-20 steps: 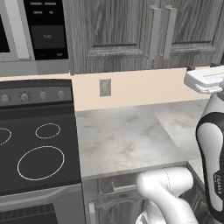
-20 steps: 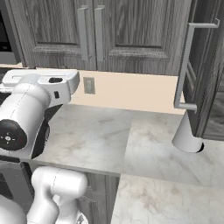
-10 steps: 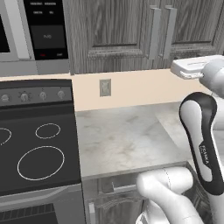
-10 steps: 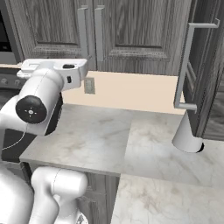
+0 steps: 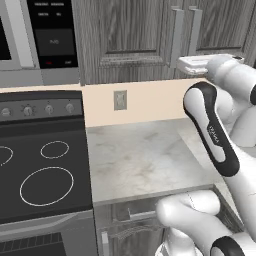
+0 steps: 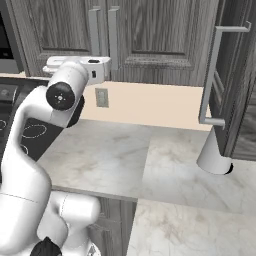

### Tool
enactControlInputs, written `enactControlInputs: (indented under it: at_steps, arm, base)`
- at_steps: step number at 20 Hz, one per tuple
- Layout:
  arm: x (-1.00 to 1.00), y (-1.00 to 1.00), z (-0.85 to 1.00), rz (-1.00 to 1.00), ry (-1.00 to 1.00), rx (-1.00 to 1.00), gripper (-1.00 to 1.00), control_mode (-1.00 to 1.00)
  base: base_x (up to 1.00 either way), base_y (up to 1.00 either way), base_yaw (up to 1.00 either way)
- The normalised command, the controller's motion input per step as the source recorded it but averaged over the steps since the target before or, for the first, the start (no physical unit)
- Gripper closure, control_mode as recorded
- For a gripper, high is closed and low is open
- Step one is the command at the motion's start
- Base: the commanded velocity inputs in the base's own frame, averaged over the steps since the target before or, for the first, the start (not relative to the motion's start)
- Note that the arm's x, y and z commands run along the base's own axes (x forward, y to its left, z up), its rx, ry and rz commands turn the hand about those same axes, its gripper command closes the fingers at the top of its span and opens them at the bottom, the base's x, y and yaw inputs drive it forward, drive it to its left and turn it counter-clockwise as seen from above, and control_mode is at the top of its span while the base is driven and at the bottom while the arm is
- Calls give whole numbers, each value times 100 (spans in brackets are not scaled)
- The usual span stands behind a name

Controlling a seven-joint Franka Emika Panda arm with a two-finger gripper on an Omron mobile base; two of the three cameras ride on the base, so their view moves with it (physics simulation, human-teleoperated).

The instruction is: Open the cabinet directly in front. Then move the wine and the mug to the dining counter with the candle on it.

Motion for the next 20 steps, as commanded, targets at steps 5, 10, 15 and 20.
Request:
enactControlInputs:
  at_steps: [5,10,15,20]
  arm:
    - [100,0,0,0,8,2,-100,-100]
    - [100,-9,0,0,9,6,-100,-100]
    - [100,-1,-8,0,9,3,-100,-100]
    - [100,1,-45,0,6,1,-100,-100]
  base:
    - [0,0,0]
    - [0,0,0]
    - [0,0,0]
    - [0,0,0]
